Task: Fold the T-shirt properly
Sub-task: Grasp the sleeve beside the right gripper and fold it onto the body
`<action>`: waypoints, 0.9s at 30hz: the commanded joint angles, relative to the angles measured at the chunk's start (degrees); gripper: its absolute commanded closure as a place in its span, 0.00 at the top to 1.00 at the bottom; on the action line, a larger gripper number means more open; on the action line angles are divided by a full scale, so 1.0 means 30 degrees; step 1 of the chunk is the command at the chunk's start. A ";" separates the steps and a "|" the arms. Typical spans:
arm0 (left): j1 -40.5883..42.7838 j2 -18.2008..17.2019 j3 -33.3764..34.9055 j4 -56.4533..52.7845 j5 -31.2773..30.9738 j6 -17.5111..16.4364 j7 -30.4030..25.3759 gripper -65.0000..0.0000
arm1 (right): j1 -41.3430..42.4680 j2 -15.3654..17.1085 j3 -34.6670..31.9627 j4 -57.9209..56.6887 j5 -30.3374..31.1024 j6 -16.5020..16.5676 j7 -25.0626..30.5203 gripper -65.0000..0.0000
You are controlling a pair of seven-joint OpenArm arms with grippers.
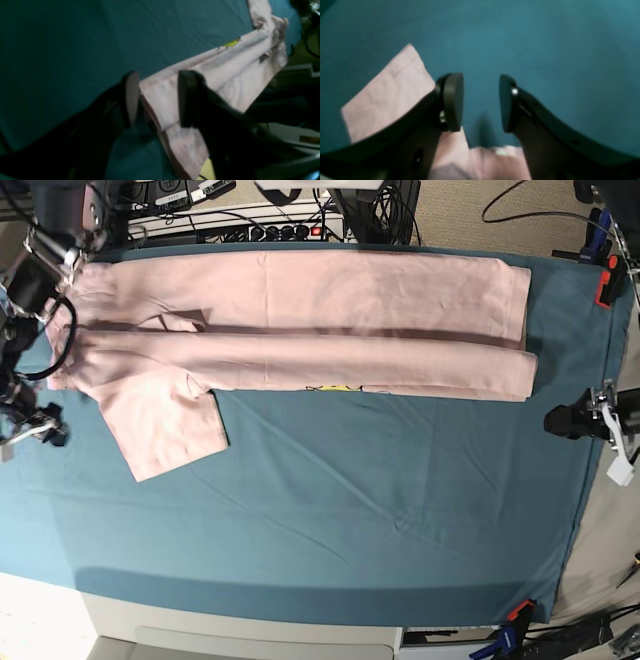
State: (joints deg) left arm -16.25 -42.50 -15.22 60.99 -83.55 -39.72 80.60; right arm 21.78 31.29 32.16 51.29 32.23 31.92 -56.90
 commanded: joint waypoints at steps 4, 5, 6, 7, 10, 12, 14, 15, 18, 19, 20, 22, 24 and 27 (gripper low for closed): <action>-0.0459 -0.0554 -0.0182 0.0255 -0.0484 -0.0092 -0.0199 0.42 | 0.2477 0.0525 0.0044 -0.4087 0.1231 0.1042 0.0379 0.41; -0.0459 -0.0546 -0.0182 0.0255 -0.0484 -0.0092 -0.0199 0.42 | 0.2834 0.0517 0.0044 -0.4860 0.1479 0.1209 0.0379 0.41; -0.0459 -0.0546 -0.0182 0.0255 -0.0484 -0.0092 -0.0199 0.42 | 0.3104 0.0510 0.0044 -0.5428 0.1610 0.1341 0.0372 0.41; -0.0459 -0.0546 -0.0182 0.0255 -0.0484 -0.0092 -0.0199 0.42 | 0.3293 0.0466 0.0015 -0.5799 0.1690 0.1450 0.0335 0.41; -0.0459 -0.0546 -0.0182 0.0255 -0.0484 -0.0092 -0.0199 0.42 | 0.3548 0.0102 0.0007 -0.5938 0.1756 0.1581 -0.0066 0.41; -0.0459 -0.0546 -0.0182 0.0255 -0.0484 -0.0092 -0.0199 0.42 | 0.3555 -0.0219 0.0007 -0.5938 0.1749 0.1596 -0.0131 0.41; -0.0459 -0.0546 -0.0182 0.0255 -0.0484 -0.0092 -0.0199 0.42 | 0.3541 -0.0561 -0.0029 -0.5938 0.1676 0.1588 -0.0211 0.41; -0.0459 -0.0546 -0.0182 0.0255 -0.0484 -0.0092 -0.0199 0.42 | 0.3541 -0.0736 -0.0211 -0.5938 0.1508 0.1581 -0.0204 0.41; -0.0459 -0.0546 -0.0182 0.0255 -0.0484 -0.0092 -0.0199 0.42 | 0.3541 -0.1137 -0.1610 -0.5938 0.1239 0.1574 -0.0124 0.41; -0.0459 -0.0546 -0.0182 0.0255 -0.0484 -0.0092 -0.0199 0.42 | 0.3541 -0.1180 -0.2266 -0.5938 0.1246 0.1574 -0.0029 0.41; -0.0459 -0.0546 -0.0182 0.0255 -0.0484 -0.0092 -0.0199 0.42 | 0.3541 -0.1209 -0.2951 -0.5938 0.1246 0.1574 0.0066 0.41; -0.0459 -0.0546 -0.0182 0.0255 -0.0484 -0.0092 -0.0199 0.42 | 0.3541 -0.1224 -0.4109 -0.5843 0.1246 0.1574 0.0393 0.38; -0.0459 -0.0546 -0.0182 0.0255 -0.0484 -0.0092 -0.0199 0.42 | 0.3541 -0.1224 -0.4845 -0.5595 0.1246 0.1581 0.0430 0.18; -0.0459 -0.0546 -0.0182 0.0255 -0.0484 -0.0092 -0.0199 0.42 | 0.3541 -0.1231 -0.5107 -0.4750 0.1246 0.1581 -0.0291 0.00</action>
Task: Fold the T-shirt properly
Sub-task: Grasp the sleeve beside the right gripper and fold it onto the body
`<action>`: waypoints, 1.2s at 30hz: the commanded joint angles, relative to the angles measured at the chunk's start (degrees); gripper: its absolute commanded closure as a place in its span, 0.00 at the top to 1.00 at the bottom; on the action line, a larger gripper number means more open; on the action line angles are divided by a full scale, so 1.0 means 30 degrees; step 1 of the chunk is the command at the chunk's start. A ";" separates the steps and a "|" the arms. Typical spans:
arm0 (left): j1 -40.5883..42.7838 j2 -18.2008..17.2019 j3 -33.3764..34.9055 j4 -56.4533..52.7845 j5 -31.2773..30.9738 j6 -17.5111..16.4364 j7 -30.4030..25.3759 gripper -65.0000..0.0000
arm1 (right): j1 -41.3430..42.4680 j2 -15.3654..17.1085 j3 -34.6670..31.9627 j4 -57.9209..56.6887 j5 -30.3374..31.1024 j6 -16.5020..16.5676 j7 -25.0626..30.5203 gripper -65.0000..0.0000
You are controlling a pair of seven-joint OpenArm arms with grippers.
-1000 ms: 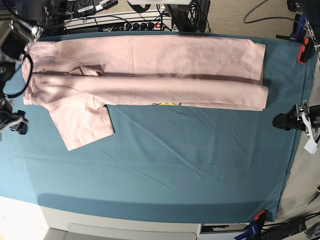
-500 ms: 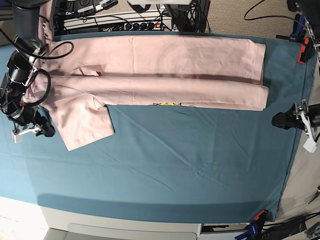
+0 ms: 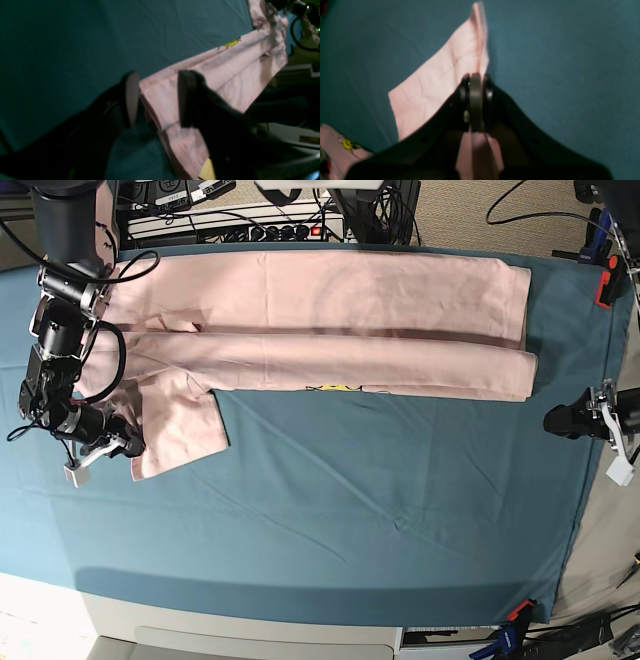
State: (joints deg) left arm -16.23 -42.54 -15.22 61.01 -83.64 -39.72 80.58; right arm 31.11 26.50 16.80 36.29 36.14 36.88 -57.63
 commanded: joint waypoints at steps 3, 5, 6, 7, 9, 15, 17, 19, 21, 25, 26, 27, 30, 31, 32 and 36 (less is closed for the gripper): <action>-0.0466 -0.0532 -0.0182 0.0248 -0.0455 -0.0092 -0.0192 0.42 | 0.0415 0.0372 0.0044 0.1581 0.0080 0.0379 -0.1523 0.00; -0.0466 -0.0532 -0.0182 0.0248 -0.0455 -0.0092 -0.0192 0.42 | 0.0335 0.0372 0.0044 0.2805 0.1406 0.1039 -0.3526 0.00; -0.0459 -0.0532 -0.0182 0.0248 -0.0455 -0.0092 -0.0192 0.42 | 0.0146 0.0372 0.0044 0.3599 0.2535 0.1039 -0.4634 0.00; -0.0466 -0.0532 -0.0182 0.0248 -0.0455 -0.0092 -0.0192 0.42 | -0.0131 0.0364 0.0044 0.4546 0.3752 0.1039 -0.5617 0.00; -0.0466 -0.0532 -0.0182 0.0240 -0.0455 -0.0092 -0.0192 0.42 | -0.0984 0.0357 0.0044 0.6666 0.5697 0.1039 -0.7439 0.00; -0.0466 -0.0532 -0.0182 0.0240 -0.0455 -0.0092 -0.0192 0.42 | -0.5734 0.0313 0.0036 1.3325 0.7249 0.1039 -0.7458 0.00; -0.0466 -0.0532 -0.0182 0.0240 -0.0455 -0.0092 -0.0192 0.42 | -0.7708 0.0306 0.0036 1.5285 0.7257 0.1039 -0.7458 0.00; -0.0466 -0.0532 -0.0182 0.0240 -0.0455 -0.0092 -0.0192 0.42 | -0.9675 0.0306 0.0036 1.7070 0.7380 0.1039 -0.7458 0.00; -0.0466 -0.0532 -0.0182 0.0240 -0.0455 -0.0092 -0.0192 0.42 | -1.1497 0.0306 0.0036 1.8659 0.7927 0.1039 -0.7458 0.00; -0.0466 -0.0532 -0.0182 0.0240 -0.0455 -0.0092 -0.0192 0.42 | -1.4185 0.0051 0.0044 2.1340 0.8233 0.1039 -0.7458 0.00; -0.0466 -0.0532 -0.0182 0.0240 -0.0455 -0.0092 -0.0192 0.42 | -1.4637 -0.0117 0.0044 2.1857 0.8225 0.1039 -0.7458 0.00; -0.0466 -0.0539 -0.0182 0.0240 -0.0455 -0.0092 -0.0192 0.42 | -1.5016 -0.0313 0.0044 2.2280 0.8233 0.1039 -0.7458 0.00; -0.0466 -0.0532 -0.0182 0.0240 -0.0455 -0.0092 -0.0192 0.42 | -1.5970 -0.0831 0.0044 2.2957 0.8233 0.1039 -0.7458 0.00; -0.0466 -0.0539 -0.0182 0.0240 -0.0455 -0.0092 -0.0192 0.42 | -1.6218 -0.0984 0.0044 2.3001 0.8225 0.1039 -0.7458 0.00; -0.0466 -0.0539 -0.0182 0.0240 -0.0455 -0.0092 -0.0192 0.42 | -1.6458 -0.1064 0.0044 2.3001 0.8225 0.1039 -0.7458 0.00; -0.0466 -0.0539 -0.0182 0.0240 -0.0455 -0.0092 -0.0192 0.42 | -1.7121 -0.1107 0.0044 2.3001 0.8233 0.1039 -0.7458 0.00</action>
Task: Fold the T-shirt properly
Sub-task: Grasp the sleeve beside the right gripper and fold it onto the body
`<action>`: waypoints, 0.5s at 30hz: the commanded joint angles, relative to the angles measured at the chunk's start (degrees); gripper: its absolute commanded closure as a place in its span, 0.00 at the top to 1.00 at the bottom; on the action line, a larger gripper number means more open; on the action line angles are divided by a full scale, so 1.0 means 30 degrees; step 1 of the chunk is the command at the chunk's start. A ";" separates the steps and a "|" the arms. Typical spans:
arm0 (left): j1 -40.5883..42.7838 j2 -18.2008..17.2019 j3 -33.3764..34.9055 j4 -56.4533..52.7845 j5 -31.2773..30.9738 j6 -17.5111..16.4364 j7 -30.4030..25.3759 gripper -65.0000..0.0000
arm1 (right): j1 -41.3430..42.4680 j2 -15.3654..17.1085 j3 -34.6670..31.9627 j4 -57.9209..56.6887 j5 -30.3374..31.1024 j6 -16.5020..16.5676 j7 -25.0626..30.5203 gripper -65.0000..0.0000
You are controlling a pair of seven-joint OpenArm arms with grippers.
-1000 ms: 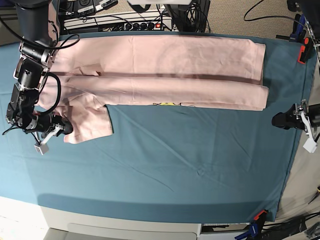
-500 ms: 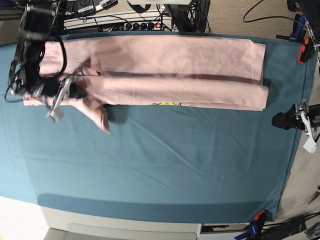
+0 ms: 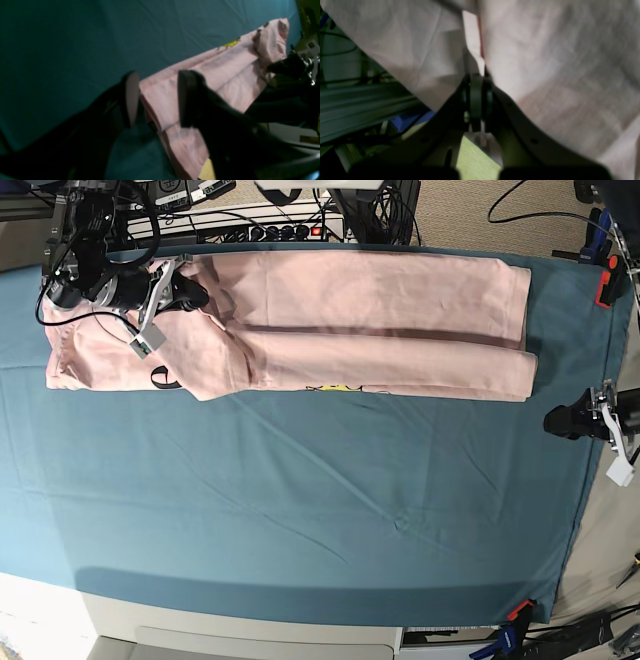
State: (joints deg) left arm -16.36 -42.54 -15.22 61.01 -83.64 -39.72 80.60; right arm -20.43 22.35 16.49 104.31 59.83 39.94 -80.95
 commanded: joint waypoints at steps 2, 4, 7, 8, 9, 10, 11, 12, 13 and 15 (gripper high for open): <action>-0.0423 -0.0532 -0.0182 0.0240 -0.0455 -0.0092 -0.0199 0.42 | -0.0102 0.0284 0.0146 0.0328 0.0335 0.0019 0.0316 0.00; -0.0423 -0.0539 -0.0182 0.0240 -0.0455 -0.0092 -0.0199 0.42 | -0.0189 0.0284 0.0146 0.0328 0.0350 0.0019 0.0316 0.00; -0.0423 -0.0539 -0.0182 0.0240 -0.0455 -0.0092 -0.0199 0.42 | -0.0240 0.0284 0.0146 0.0328 0.0335 0.0019 0.0316 0.03; -0.0423 -0.0539 -0.0182 0.0240 -0.0455 -0.0092 -0.0199 0.42 | -0.0335 0.0291 0.0146 0.0328 0.0342 0.0019 0.0316 0.14; -0.0423 -0.0539 -0.0182 0.0240 -0.0455 -0.0092 -0.0199 0.42 | -0.0525 0.0299 0.0146 0.0328 0.0357 0.0019 0.0316 0.22; -0.0423 -0.0539 -0.0182 0.0240 -0.0455 -0.0092 -0.0199 0.42 | -0.0729 0.0350 0.0138 0.0328 0.0466 0.0019 0.0316 0.26; -0.0423 -0.0539 -0.0182 0.0240 -0.0455 -0.0092 -0.0199 0.42 | -0.0954 0.0437 0.0138 0.0328 0.0612 0.0019 0.0316 0.27; -0.0423 -0.0546 -0.0182 0.0240 -0.0455 -0.0092 -0.0199 0.42 | -0.1180 0.0532 0.0138 0.0328 0.0852 0.0019 0.0316 0.27; -0.0423 -0.0546 -0.0182 0.0240 -0.0455 -0.0092 -0.0199 0.42 | -0.1406 0.0670 0.0138 0.0328 0.1348 0.0019 0.0316 0.27; -0.0423 -0.0546 -0.0182 0.0240 -0.0455 -0.0092 -0.0199 0.42 | -0.1821 0.1071 0.0146 0.0328 0.3147 0.0019 0.0316 0.27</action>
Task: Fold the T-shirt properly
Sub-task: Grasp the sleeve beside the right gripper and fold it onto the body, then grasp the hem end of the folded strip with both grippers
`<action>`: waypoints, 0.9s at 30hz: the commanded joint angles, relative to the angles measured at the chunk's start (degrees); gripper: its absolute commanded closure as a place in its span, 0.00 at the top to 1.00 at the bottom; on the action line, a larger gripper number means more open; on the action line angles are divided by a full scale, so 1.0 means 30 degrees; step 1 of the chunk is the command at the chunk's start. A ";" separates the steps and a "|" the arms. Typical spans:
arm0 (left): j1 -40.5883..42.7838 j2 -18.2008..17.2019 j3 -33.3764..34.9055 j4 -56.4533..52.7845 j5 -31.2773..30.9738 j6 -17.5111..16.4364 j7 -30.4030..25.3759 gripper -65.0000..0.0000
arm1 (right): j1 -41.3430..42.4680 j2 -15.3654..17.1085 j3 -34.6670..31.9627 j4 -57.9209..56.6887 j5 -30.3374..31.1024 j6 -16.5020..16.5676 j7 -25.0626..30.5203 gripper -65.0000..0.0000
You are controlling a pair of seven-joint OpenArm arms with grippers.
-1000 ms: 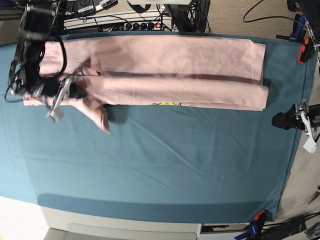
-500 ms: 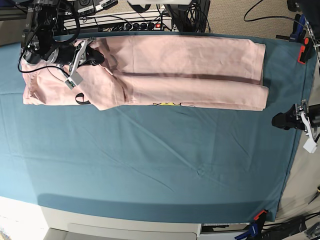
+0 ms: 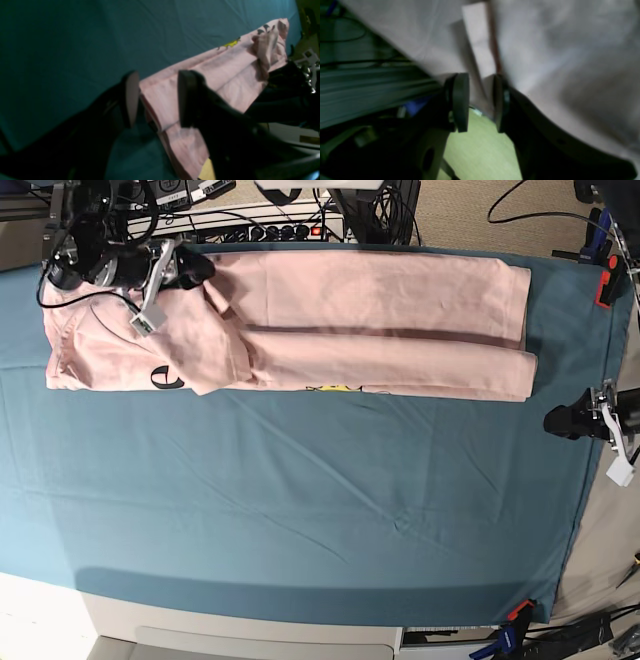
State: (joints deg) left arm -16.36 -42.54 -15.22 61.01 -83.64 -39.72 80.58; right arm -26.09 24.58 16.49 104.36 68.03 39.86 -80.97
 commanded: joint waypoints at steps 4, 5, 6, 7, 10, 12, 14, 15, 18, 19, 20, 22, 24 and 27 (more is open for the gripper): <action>-0.0415 -0.0605 -0.0182 0.0240 -0.0455 -0.0092 -0.0192 0.42 | -0.0452 0.1362 0.0146 0.0313 0.5355 0.0048 0.0323 0.27; -0.0393 -0.0641 -0.0182 0.0240 -0.0455 -0.0092 -0.0192 0.42 | -0.0459 0.1574 0.0146 0.0321 0.5657 0.0048 0.0323 0.27; -0.0291 -0.0685 -0.0182 0.0240 -0.0455 -0.0092 -0.0192 0.42 | -0.0452 0.1705 0.0182 0.0328 0.5657 0.0048 0.0323 0.27; -0.0138 -0.0707 -0.0182 0.0240 -0.0455 -0.0092 -0.0192 0.42 | -0.0393 0.1690 0.0299 0.0328 0.5657 0.0048 0.0323 0.27; 0.0838 -0.0743 -0.0182 0.0240 -0.0455 -0.0092 -0.0192 0.42 | 0.0073 0.1479 0.0889 0.0328 0.5657 0.0048 0.0323 0.27; 0.1872 -0.0736 -0.0182 0.0240 -0.0455 -0.0092 -0.0192 0.42 | 0.0495 0.1486 0.1392 0.0328 0.5657 0.0048 0.0323 0.27; 0.2943 -0.0743 -0.0182 0.0240 -0.0455 -0.0092 -0.0192 0.42 | 0.0940 0.1494 0.1960 0.0328 0.5657 0.0048 0.0323 0.27; 0.3475 -0.0750 -0.0182 0.0240 -0.0455 -0.0092 -0.0192 0.42 | 0.1180 0.1486 0.2244 0.0328 0.5657 0.0048 0.0323 0.27; 0.4758 -0.0736 -0.0182 0.0240 -0.0455 -0.0092 -0.0192 0.42 | 0.1778 0.1494 0.2878 0.0328 0.5657 0.0048 0.0323 0.27; 0.5042 -0.0736 -0.0182 0.0240 -0.0455 -0.0051 -0.0192 0.42 | 0.1923 0.1494 0.2987 0.0328 0.5657 0.0048 0.0323 0.27; 0.5224 -0.0721 -0.0182 0.0240 -0.0455 -0.0058 -0.0192 0.42 | 0.2055 0.1486 0.3045 0.0328 0.5657 0.0048 0.0323 0.27; 0.5238 -0.0619 -0.0182 0.0240 -0.0455 -0.0073 -0.0192 0.42 | 0.2200 0.1472 0.3031 0.0328 0.5657 0.0048 0.0323 0.27; 0.5071 -0.0459 -0.0182 0.0240 -0.0455 -0.0092 -0.0192 0.42 | 0.2295 0.1311 0.3024 0.0321 0.5391 0.0048 0.0323 0.27; 0.4911 -0.0087 -0.0095 0.0240 -0.0455 -0.0092 -0.0192 0.44 | 0.2302 0.1071 0.3024 0.0321 0.4051 0.0048 0.0323 0.27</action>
State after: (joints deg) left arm -0.84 -41.34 -15.16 61.01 -83.94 -39.72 80.09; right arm -19.51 26.92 25.08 104.53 78.48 39.92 -81.01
